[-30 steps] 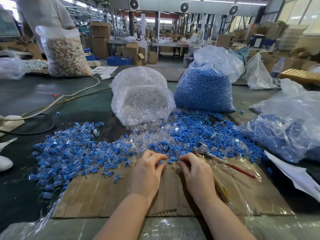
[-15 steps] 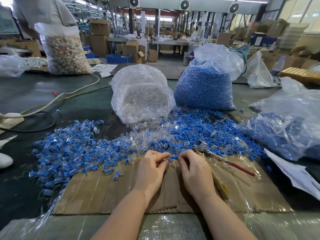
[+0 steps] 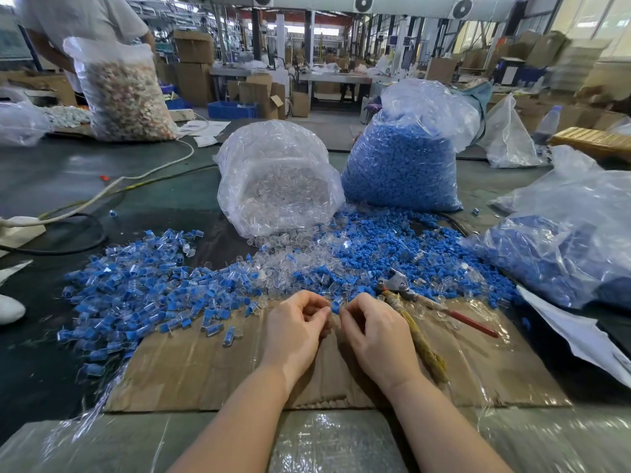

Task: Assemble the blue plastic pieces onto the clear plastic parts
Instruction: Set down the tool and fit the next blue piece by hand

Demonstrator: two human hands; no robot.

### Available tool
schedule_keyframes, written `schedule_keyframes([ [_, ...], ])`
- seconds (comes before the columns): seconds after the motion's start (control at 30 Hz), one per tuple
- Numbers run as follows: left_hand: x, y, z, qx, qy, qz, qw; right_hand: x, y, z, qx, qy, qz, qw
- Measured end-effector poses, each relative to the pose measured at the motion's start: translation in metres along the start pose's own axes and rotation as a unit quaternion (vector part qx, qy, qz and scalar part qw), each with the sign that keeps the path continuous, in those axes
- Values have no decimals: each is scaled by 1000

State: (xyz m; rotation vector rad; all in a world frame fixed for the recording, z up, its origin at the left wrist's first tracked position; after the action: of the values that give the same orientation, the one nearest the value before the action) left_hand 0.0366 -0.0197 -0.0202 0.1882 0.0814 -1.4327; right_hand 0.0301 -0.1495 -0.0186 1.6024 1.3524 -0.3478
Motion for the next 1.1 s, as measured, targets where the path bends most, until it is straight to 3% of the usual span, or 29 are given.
schedule_keyframes([
  [0.2, -1, -2, 2, 21, 23, -41, 999, 1, 0, 1, -9, -3, 0, 1000],
  [0.6, -2, -3, 5, 23, 1, -37, 999, -6, 1, -3, -62, 38, 0, 997],
  [1.1, -1, -1, 4, 29, 41, -21, 999, -13, 0, -1, -30, -14, 19, 999],
])
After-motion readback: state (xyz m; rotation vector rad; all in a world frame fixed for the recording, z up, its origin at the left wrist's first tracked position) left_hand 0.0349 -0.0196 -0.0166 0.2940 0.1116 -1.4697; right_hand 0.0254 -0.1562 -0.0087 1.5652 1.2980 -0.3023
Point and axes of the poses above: each hand's wrist, its own y-axis towards the middle knuckle, its own x-axis out of the palm, z = x × y, the point moved 1 cm from there along y, towards the middle knuckle, and after that the axes turned 2 degrees about -y, right-handed, at the moved point
